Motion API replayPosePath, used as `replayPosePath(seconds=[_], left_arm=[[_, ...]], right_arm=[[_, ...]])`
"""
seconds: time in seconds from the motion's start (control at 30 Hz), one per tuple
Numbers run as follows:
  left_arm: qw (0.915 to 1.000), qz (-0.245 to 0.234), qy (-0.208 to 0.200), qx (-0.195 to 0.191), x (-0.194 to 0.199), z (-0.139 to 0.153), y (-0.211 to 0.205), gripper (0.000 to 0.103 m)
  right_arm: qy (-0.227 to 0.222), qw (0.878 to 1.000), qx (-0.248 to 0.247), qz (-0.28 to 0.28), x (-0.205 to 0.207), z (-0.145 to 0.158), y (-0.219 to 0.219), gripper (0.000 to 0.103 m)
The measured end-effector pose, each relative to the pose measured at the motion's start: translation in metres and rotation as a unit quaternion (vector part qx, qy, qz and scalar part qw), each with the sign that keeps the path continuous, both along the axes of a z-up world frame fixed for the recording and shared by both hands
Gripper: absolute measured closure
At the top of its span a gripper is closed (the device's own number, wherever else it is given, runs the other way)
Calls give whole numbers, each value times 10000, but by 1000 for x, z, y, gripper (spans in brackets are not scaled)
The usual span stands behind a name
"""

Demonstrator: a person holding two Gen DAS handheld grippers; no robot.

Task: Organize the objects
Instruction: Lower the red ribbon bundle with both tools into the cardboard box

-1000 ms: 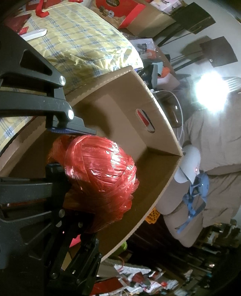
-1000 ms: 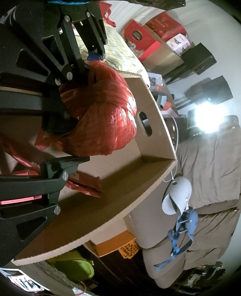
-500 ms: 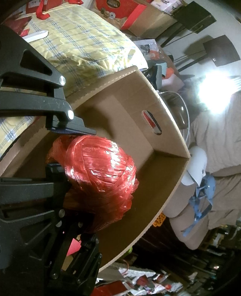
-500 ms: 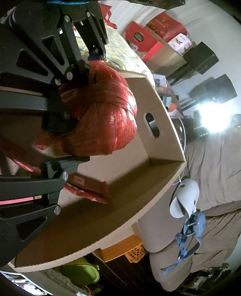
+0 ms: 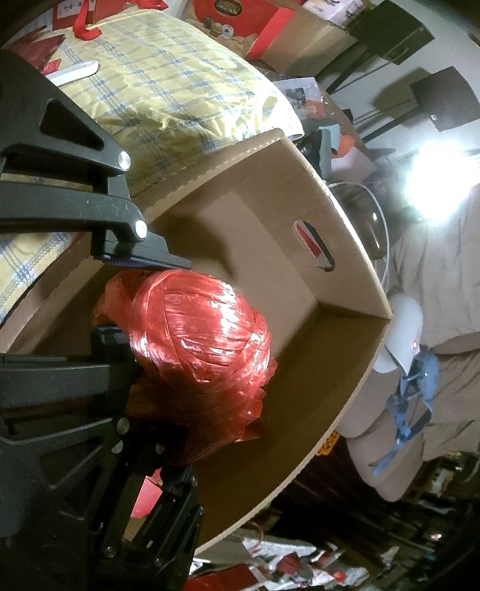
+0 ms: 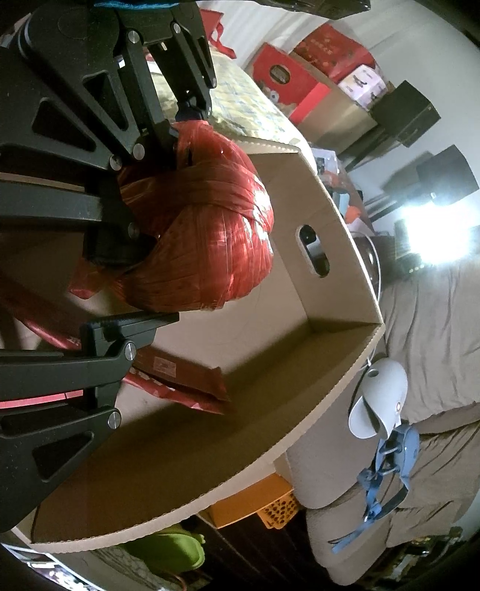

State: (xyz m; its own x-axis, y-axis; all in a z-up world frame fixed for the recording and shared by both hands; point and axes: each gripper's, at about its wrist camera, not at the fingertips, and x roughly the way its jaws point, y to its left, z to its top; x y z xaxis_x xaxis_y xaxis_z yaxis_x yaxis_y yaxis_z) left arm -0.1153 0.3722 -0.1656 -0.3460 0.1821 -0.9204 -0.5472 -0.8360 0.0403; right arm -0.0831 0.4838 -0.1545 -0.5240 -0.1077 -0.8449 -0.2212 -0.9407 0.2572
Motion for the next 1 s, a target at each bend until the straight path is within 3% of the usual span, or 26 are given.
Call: replayPosePath(seconds=[1.0], left_arm=[[9998, -3, -186, -49, -2, -10, 1, 83]], right_arm=[[-181, 9998, -25, -8, -1, -7, -3, 82]])
